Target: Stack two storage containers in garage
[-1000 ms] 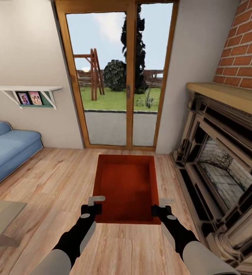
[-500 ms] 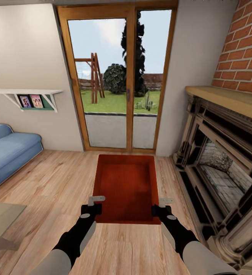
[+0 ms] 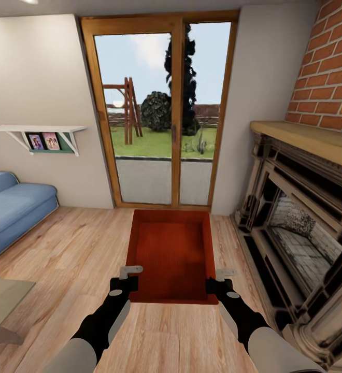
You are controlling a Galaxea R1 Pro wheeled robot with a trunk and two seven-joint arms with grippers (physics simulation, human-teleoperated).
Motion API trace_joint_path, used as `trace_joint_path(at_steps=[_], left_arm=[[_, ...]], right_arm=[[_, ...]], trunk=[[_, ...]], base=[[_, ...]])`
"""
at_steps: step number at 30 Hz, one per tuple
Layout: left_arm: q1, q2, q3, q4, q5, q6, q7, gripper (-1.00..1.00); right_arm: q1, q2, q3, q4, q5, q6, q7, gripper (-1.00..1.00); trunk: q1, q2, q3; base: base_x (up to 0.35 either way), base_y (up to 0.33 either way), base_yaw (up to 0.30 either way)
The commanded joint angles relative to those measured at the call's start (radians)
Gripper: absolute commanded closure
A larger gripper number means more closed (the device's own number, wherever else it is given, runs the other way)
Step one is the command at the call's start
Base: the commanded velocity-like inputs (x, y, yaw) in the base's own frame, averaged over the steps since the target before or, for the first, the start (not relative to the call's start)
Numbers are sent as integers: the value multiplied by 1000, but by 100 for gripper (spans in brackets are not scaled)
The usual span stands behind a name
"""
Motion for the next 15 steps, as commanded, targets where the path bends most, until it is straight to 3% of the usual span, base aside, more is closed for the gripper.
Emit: trace_joint_path(at_steps=[1, 15], left_arm=[[0, 1, -8, 2, 11, 7, 25, 100], [0, 1, -8, 2, 11, 7, 25, 100]], right_arm=[[-1, -1, 0, -18, 7, 1, -53, 100], [-1, -1, 0, -18, 7, 1, -53, 100]], trunk=[[1, -2, -1], [1, -2, 21]], base=[[0, 0, 0], [0, 0, 0]])
